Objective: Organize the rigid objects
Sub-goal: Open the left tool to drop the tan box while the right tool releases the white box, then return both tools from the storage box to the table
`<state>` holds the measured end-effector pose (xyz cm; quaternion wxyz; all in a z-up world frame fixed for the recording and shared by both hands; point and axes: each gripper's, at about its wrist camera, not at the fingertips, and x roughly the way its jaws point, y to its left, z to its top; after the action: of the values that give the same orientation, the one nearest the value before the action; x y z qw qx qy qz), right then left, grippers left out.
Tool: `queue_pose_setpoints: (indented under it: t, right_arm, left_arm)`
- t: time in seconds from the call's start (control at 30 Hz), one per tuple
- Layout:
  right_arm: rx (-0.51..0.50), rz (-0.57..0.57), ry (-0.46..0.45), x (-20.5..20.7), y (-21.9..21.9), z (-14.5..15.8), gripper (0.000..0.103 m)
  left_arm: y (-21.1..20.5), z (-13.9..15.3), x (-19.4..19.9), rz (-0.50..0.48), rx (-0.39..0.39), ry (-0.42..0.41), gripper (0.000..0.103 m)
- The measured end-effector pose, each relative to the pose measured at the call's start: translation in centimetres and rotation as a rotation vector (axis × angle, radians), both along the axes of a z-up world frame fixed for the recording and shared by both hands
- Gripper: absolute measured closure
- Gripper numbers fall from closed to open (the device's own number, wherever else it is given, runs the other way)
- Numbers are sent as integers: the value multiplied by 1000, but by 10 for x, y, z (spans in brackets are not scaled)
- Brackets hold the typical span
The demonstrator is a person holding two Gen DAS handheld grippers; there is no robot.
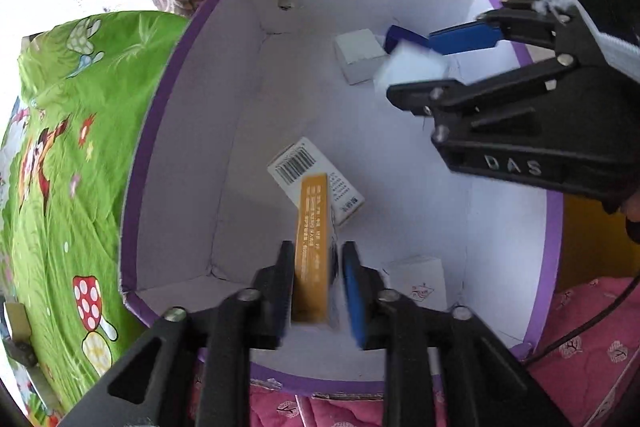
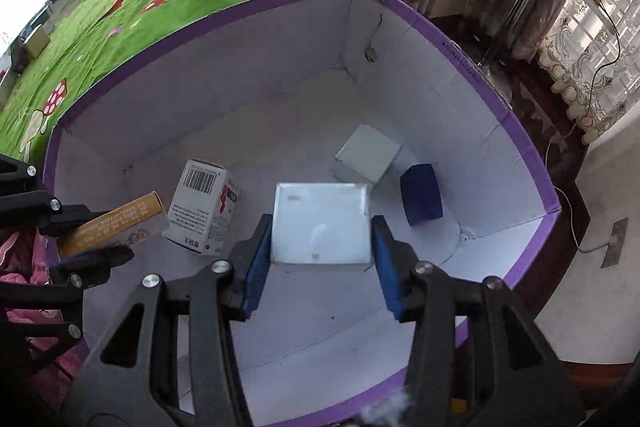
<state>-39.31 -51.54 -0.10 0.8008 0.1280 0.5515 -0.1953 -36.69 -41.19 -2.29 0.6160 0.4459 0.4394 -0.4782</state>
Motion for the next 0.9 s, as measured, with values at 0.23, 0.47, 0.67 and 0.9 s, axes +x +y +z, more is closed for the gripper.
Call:
queue_pose_setpoints:
  t: [0.23,0.47,0.67,0.9]
  right_arm:
    - [-17,-1,-17,9,-4,12,30]
    - [-47,53,-1,28,13,17,29]
    - [-108,162,-20,57,43,34,29]
    - [-168,387,-129,119,110,61,26]
  left_arm:
    - [10,13,12,64,-68,19,40]
    - [17,27,34,119,-101,71,40]
    - [47,52,68,207,-200,126,40]
    - [128,77,129,407,-397,147,37]
